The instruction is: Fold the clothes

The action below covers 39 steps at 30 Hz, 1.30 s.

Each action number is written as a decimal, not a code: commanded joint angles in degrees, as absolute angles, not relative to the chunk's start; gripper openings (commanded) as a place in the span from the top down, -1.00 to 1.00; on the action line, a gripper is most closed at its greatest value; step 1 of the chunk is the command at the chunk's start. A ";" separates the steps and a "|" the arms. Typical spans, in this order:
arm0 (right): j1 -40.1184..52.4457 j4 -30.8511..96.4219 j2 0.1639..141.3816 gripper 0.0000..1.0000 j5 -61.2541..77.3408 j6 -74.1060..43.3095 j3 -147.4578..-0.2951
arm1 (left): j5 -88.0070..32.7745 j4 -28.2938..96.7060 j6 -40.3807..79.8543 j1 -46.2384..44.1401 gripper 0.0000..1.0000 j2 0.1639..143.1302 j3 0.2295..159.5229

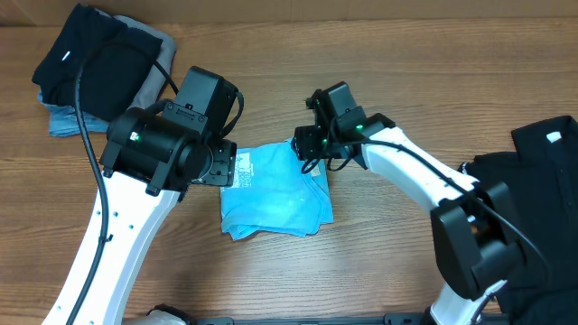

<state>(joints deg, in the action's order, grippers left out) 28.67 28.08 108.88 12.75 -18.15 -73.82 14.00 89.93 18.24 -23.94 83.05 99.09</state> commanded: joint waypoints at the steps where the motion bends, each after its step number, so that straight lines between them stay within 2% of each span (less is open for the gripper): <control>1: 30.02 24.97 111.66 -0.07 11.57 -17.80 -74.96 | 14.94 89.67 17.80 -23.59 -0.49 83.15 99.37; 4: 30.00 23.57 113.27 0.02 11.55 -18.02 -74.96 | 14.70 89.67 17.80 -23.59 -0.50 83.15 99.37; 6: 30.00 23.07 113.82 0.18 11.57 -18.26 -74.96 | 13.93 89.58 17.80 -23.59 -0.50 83.15 99.37; 12: 28.56 22.87 113.62 0.45 12.58 -19.99 -75.99 | 13.50 89.21 17.80 -23.59 -0.53 83.15 99.37; 17: 25.12 23.18 112.53 0.65 26.92 -20.21 -77.03 | 13.47 89.17 17.80 -23.59 -0.53 83.15 99.37; 18: 23.51 23.05 111.96 0.74 31.40 -20.97 -77.34 | 13.47 89.14 17.80 -23.59 -0.53 83.15 99.37; 22: 19.92 23.55 111.42 0.92 35.62 -24.34 -77.38 | 13.47 88.84 17.80 -23.59 -0.53 83.15 99.37; 27: 16.62 28.05 111.42 0.92 39.46 -25.82 -77.34 | 13.50 88.79 17.80 -23.59 -0.52 83.15 99.37; 32: 15.84 34.15 111.42 0.77 40.88 -25.65 -77.34 | 13.50 88.33 17.80 -23.59 -0.52 83.15 99.37; 36: 15.92 35.20 111.42 0.75 43.51 -22.37 -77.34 | 13.47 88.23 17.78 -23.59 -0.52 83.15 99.37; 37: 16.08 35.05 111.42 0.70 43.33 -22.02 -77.34 | 13.47 88.25 17.80 -23.59 -0.52 83.15 99.37; 39: 16.23 33.98 111.42 0.38 42.19 -22.04 -77.32 | 13.47 88.25 17.78 -23.59 -0.52 83.15 99.37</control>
